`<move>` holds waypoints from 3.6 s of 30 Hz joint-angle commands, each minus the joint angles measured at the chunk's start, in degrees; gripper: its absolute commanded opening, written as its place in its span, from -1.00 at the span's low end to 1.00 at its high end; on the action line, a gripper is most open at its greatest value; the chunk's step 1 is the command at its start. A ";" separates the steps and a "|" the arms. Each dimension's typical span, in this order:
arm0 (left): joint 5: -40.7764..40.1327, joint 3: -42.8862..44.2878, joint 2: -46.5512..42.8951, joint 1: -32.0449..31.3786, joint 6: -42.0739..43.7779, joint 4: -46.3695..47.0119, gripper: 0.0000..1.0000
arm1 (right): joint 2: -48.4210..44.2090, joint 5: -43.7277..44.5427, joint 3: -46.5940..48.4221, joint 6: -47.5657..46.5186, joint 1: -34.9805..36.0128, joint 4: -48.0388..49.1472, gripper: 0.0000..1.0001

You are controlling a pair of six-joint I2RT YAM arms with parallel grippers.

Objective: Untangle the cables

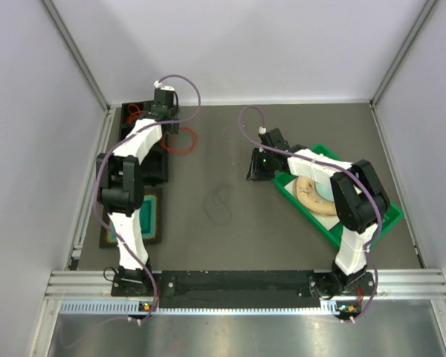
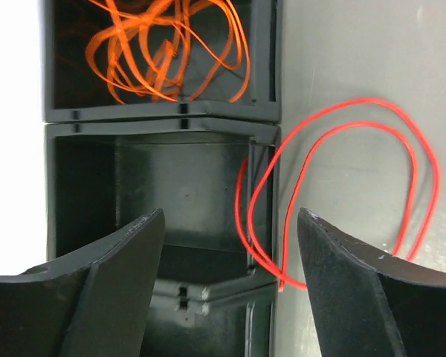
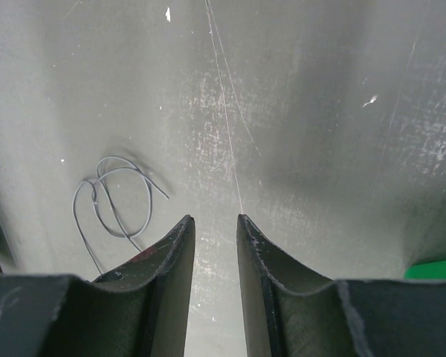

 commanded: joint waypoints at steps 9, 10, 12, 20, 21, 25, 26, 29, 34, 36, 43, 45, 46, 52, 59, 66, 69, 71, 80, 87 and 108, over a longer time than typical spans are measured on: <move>-5.21 1.60 5.23 -2.50 -2.07 -4.04 0.52 | 0.35 0.15 2.69 0.05 0.79 0.48 -0.41; -6.08 1.60 5.58 -2.50 -2.34 -4.13 0.51 | 0.35 0.07 2.69 0.14 0.87 0.48 -0.41; -6.88 1.77 6.02 -2.50 -2.34 -4.04 0.50 | 0.18 0.15 2.70 0.06 0.87 0.49 -0.41; -8.90 5.38 11.30 -2.50 -3.92 -8.17 0.36 | 0.18 0.33 2.87 -0.03 0.79 0.22 -0.41; -8.99 5.38 11.38 -2.50 -4.18 -8.26 0.33 | 0.09 0.42 2.87 -0.12 0.87 0.22 -0.41; -9.60 5.55 11.74 -2.50 -5.15 -8.70 0.12 | 0.09 0.33 2.87 -0.12 0.87 0.22 -0.41; -9.69 5.64 11.65 -2.50 -5.41 -8.87 0.07 | 0.18 0.15 2.87 -0.12 0.87 0.39 -0.41; -9.61 5.29 10.86 -2.50 -5.85 -8.35 -0.10 | 0.18 0.06 2.96 -0.03 0.87 0.40 -0.41; -8.47 5.46 9.01 -2.50 -6.21 -7.73 -0.27 | 0.35 -0.11 3.05 -0.03 0.79 0.40 -0.41; -8.37 5.64 8.58 -2.50 -6.47 -7.73 -0.33 | 0.35 -0.11 3.05 -0.03 0.79 0.40 -0.41; -7.15 5.73 7.26 -2.50 -7.35 -7.64 -0.18 | 0.35 -0.20 2.96 -0.03 0.87 0.40 -0.41; -6.62 5.64 6.64 -2.50 -7.35 -7.64 0.05 | 0.35 -0.20 3.04 -0.03 0.87 0.40 -0.41; -6.44 5.55 6.29 -2.59 -7.44 -7.56 0.08 | 0.35 -0.20 2.96 -0.03 0.87 0.40 -0.41; -7.58 4.41 5.32 -3.11 -7.26 -6.94 -0.16 | 0.53 -0.29 2.96 -0.03 0.88 0.66 -0.41; -9.78 3.80 5.85 -4.17 -6.82 -6.33 -0.33 | 0.44 -0.29 2.87 -0.03 0.96 0.48 -0.41; -10.75 5.11 8.04 -4.17 -6.38 -7.82 -0.21 | 0.27 -0.20 2.87 -0.03 0.96 0.40 -0.41; -11.45 4.76 8.75 -4.17 -6.47 -7.56 -0.33 | 0.18 -0.02 2.87 -0.03 0.96 0.40 -0.41; -11.71 4.59 9.01 -4.17 -6.56 -7.47 -0.38 | 0.18 0.06 2.87 -0.03 0.96 0.31 -0.42; -12.42 4.32 10.06 -4.08 -6.12 -7.56 -0.27 | 0.35 -0.20 2.78 -0.03 0.96 0.48 -0.42; -12.51 3.97 10.77 -3.91 -6.29 -7.29 -0.33 | 0.18 -0.11 2.69 -0.03 0.96 0.40 -0.41; -11.72 3.97 7.79 -3.64 -7.26 -6.50 -1.00 | 0.62 -0.46 3.05 0.06 0.96 0.40 -0.42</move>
